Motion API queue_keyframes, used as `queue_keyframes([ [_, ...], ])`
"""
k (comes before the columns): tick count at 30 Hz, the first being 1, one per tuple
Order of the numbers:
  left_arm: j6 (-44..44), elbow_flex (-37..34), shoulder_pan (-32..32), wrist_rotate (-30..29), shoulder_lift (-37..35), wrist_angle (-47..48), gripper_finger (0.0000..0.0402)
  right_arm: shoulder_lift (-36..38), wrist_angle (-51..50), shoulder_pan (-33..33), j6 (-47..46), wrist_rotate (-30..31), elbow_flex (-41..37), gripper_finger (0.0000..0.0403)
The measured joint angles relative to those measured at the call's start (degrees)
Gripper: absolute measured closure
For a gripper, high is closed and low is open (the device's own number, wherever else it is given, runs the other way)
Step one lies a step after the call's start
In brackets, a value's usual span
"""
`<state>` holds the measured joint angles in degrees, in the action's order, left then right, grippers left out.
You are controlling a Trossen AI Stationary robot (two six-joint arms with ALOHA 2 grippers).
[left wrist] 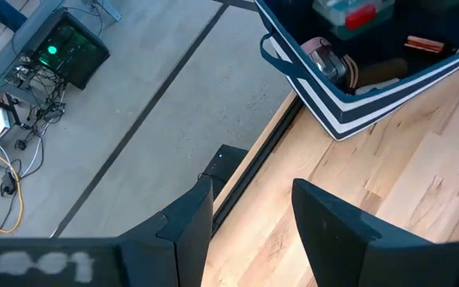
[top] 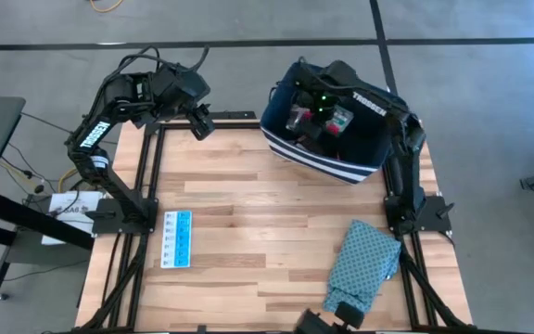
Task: Pick & place medical supplies in basket/bin
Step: Put the first aid kit into the white bin
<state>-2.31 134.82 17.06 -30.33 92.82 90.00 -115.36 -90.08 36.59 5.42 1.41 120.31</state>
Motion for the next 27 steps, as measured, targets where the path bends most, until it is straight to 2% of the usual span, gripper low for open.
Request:
queue_keyframes([
  [10,-1.2,0.0,0.0,0.0,0.0,0.0,0.0236,11.9,0.0,-0.8,0.7,0.0,0.0,0.0239],
  [15,-2.5,0.0,0.0,0.0,0.0,0.0,0.0236,16.4,0.1,-1.2,-0.2,0.4,0.2,0.0221],
  [20,-5.2,0.0,-0.7,0.5,0.0,0.0,0.0236,13.8,0.2,0.8,-5.4,2.4,0.1,0.0218],
  [27,-6.5,0.0,-2.7,5.4,0.1,0.0,0.0236,2.2,0.2,2.2,-8.4,0.7,0.0,0.0228],
])
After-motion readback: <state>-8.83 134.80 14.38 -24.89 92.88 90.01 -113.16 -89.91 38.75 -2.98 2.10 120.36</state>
